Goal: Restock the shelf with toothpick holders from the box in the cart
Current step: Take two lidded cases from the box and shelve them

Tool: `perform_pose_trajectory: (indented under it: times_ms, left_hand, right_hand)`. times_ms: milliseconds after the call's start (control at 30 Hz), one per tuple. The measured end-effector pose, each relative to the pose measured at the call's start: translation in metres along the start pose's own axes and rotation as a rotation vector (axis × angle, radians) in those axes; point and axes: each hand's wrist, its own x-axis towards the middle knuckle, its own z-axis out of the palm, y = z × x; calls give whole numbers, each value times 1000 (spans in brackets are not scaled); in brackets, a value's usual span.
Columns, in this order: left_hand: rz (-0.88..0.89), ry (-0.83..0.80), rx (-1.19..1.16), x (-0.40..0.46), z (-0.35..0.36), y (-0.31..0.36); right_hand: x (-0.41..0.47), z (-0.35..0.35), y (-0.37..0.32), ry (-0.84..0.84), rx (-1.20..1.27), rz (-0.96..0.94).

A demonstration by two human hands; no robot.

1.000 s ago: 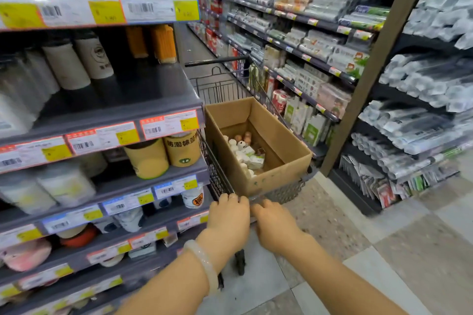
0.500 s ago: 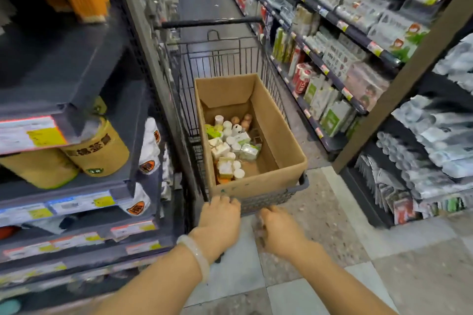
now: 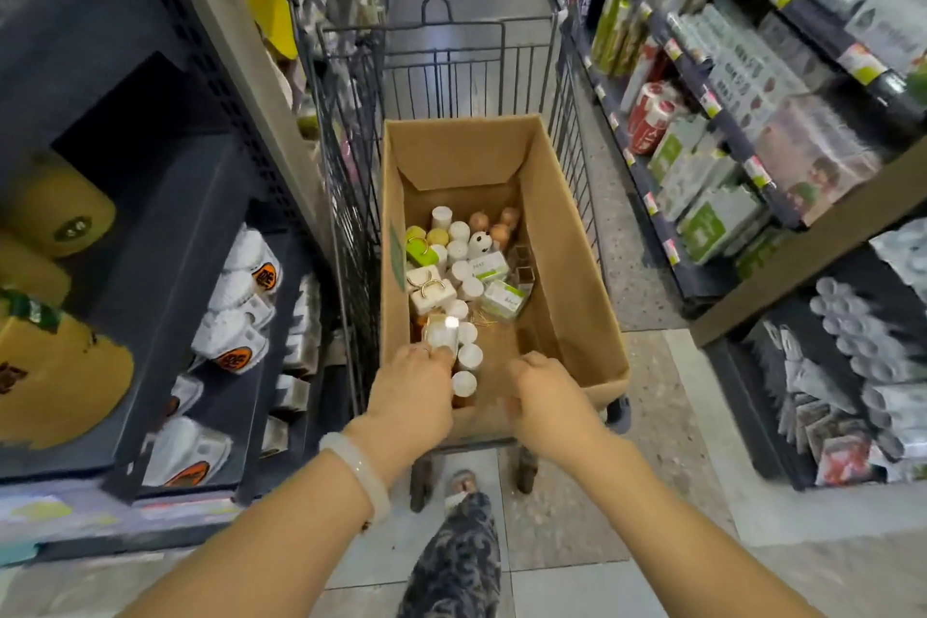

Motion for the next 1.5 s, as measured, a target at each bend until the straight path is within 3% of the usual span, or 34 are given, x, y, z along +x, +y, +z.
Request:
perform_pose_trajectory:
  times_ms: [433,600,900,1133,1300,1400,1500]
  left_hand:
    - [-277,-367,-349,88,14,-9]
    - [-460,-422,-548,115,37,-7]
    - [-698,-539,-699,153,72,-15]
    - [-868,-435,-843,162,84,-17]
    - [-956,-356,-919,167,100,-21]
    - [-1148,-278,-1190,173,108,-23]
    - [-1314,-242,-1605,171,106,-20]
  right_hand:
    - [126,12,56,-319,28,85]
    - [160,30,60,-436,35,66]
    - [239,100,60,-393,117,-81]
    - [245,132,65,-341,100,-222]
    - [243,130,68,-339,159,-215]
    - [241,124,68,-383,216,-155]
    - [229,113,71,-414,307,-115]
